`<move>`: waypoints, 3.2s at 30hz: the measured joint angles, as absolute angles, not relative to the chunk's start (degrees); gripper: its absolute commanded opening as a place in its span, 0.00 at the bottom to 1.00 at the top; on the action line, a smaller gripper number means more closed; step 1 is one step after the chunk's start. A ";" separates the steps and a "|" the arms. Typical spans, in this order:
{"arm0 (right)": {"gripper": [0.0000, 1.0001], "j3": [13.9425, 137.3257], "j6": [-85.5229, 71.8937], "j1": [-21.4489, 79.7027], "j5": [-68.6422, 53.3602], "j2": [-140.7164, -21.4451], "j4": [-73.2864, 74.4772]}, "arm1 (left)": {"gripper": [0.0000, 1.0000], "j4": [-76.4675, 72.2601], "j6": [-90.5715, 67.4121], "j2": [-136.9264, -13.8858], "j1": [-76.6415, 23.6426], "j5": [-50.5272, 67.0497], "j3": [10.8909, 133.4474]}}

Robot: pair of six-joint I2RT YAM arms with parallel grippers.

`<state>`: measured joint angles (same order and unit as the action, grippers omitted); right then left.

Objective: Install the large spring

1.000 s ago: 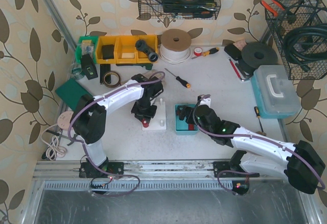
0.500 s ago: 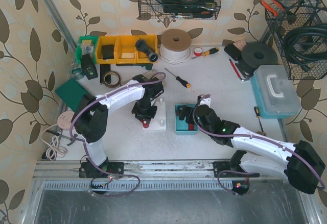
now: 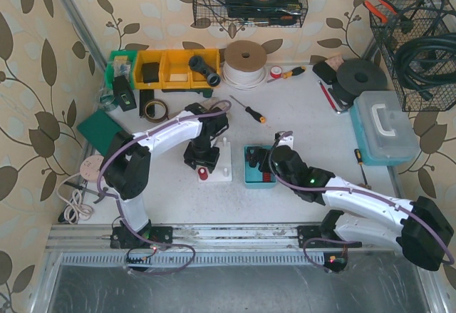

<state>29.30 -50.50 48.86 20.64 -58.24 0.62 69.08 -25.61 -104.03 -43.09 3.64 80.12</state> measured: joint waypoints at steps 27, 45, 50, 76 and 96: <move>0.98 33.45 -51.29 49.08 19.25 -61.21 6.96 | 0.75 43.46 -37.10 -69.95 -44.36 -4.03 57.84; 0.79 47.94 -48.16 41.47 10.26 -72.12 23.51 | 0.76 10.26 -40.23 -68.75 -50.37 -8.32 42.33; 0.72 50.04 -45.15 40.36 7.42 -72.84 28.14 | 0.75 7.46 -39.05 -68.71 -50.37 -8.27 41.45; 0.68 52.88 -37.52 42.46 -2.13 -78.61 39.68 | 0.74 -5.28 -35.79 -64.23 -50.35 -9.61 33.80; 0.63 62.85 -33.87 42.37 4.71 -81.60 52.69 | 0.75 -3.84 -36.03 -62.30 -50.35 -13.37 33.43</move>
